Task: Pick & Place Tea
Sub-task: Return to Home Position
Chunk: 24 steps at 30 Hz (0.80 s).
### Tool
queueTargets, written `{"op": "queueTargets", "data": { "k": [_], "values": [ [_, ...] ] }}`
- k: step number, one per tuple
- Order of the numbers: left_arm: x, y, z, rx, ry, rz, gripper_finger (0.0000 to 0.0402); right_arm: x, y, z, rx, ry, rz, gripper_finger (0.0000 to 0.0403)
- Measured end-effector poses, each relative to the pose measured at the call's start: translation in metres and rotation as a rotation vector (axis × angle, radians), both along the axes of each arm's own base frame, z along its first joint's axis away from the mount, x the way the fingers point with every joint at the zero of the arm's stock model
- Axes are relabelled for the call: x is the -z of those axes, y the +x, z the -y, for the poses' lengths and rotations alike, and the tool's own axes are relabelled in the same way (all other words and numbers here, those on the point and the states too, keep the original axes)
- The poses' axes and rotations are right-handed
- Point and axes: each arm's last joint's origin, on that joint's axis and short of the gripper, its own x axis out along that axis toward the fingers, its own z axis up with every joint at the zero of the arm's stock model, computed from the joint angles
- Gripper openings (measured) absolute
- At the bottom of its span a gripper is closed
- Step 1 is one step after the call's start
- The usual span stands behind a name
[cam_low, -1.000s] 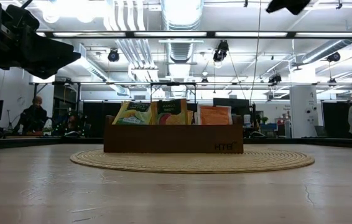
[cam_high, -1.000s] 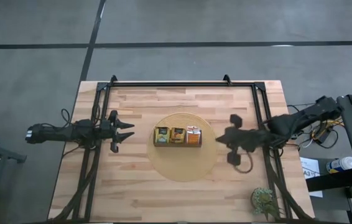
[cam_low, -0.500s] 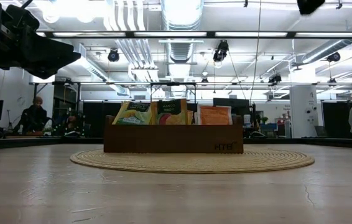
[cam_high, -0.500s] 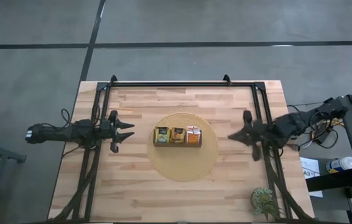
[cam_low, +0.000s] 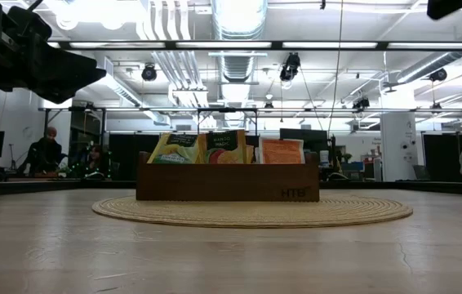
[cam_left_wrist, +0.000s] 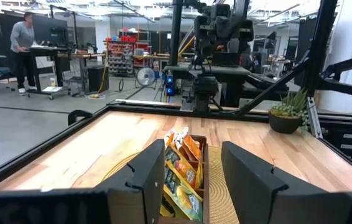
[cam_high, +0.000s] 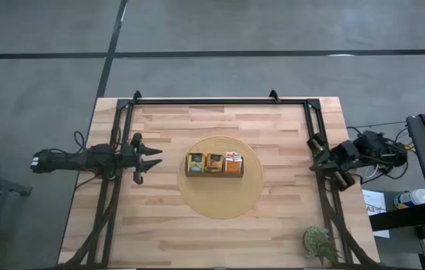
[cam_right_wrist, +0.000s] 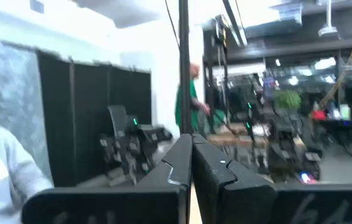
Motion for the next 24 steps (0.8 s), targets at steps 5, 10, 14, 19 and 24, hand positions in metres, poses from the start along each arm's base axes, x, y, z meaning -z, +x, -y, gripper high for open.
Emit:
{"op": "queueTargets", "data": {
  "k": [5,10,14,19,24],
  "values": [
    [0.0,0.0,0.0,-0.001,0.0,-0.002,0.0153,0.0,0.004,-0.002,-0.07,-0.021,-0.01,0.0008],
    [0.0,0.001,0.0,-0.004,0.0,-0.006,0.0153,0.013,0.012,-0.004,-0.069,-0.04,0.003,0.0008],
    [0.001,0.001,0.0,-0.004,0.0,-0.012,0.0153,0.033,0.017,-0.005,-0.059,-0.061,0.041,0.0008],
    [0.001,0.001,0.0,-0.003,0.001,-0.015,0.0153,0.061,0.027,-0.006,-0.039,-0.087,0.096,0.0008],
    [0.001,0.001,0.0,0.0,0.001,-0.015,0.0153,0.081,0.032,-0.006,-0.008,-0.152,-0.039,0.0008]
  ]
}}
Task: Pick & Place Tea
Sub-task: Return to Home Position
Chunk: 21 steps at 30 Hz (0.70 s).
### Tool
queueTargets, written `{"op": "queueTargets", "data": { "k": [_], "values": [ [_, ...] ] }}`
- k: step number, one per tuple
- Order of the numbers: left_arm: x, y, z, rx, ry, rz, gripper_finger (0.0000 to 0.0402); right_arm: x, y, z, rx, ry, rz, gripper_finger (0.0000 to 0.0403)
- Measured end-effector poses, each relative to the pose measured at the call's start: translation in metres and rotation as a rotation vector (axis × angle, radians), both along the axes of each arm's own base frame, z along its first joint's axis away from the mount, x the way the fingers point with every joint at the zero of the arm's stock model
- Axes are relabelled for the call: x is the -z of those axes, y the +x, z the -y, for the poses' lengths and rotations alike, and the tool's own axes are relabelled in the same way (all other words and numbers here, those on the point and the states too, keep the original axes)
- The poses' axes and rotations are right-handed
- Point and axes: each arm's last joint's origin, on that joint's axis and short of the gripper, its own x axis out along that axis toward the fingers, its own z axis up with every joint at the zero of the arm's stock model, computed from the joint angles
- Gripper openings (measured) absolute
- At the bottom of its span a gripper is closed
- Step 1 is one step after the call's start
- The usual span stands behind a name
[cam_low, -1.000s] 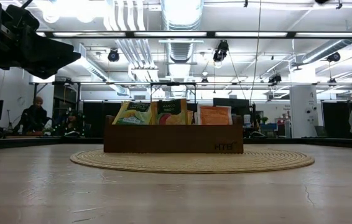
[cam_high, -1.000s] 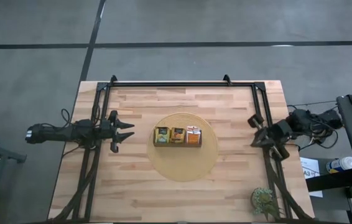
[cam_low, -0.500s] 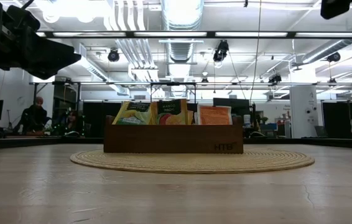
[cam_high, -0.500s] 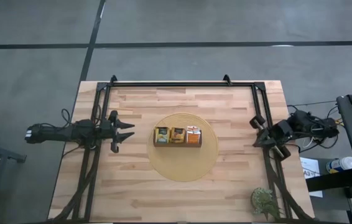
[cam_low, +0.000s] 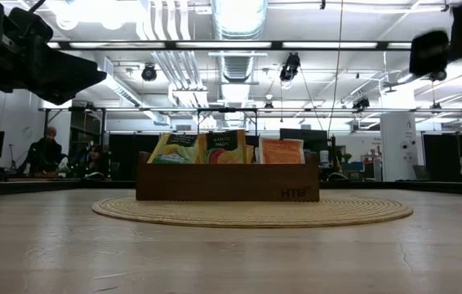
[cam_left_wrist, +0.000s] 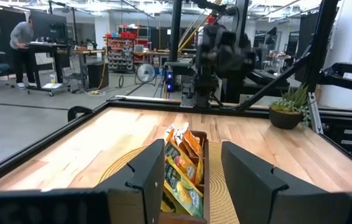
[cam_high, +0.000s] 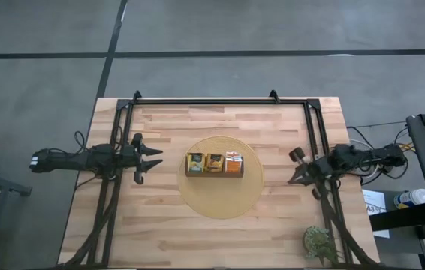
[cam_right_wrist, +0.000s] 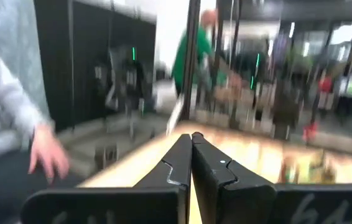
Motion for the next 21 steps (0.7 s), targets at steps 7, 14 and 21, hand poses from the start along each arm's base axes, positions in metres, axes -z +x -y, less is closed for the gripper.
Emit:
{"op": "queueTargets", "data": {
  "k": [7,14,21],
  "values": [
    [0.0,0.0,0.0,0.001,0.0,-0.001,0.0153,0.018,0.006,0.002,0.104,-0.034,-0.194,0.0008],
    [0.0,0.0,0.0,0.0,0.0,-0.002,0.0153,0.023,0.01,0.003,0.159,-0.14,-0.216,0.0008],
    [0.0,0.0,0.0,0.0,0.0,-0.002,0.0153,0.025,0.011,0.003,0.156,-0.115,-0.243,0.0008]
  ]
}}
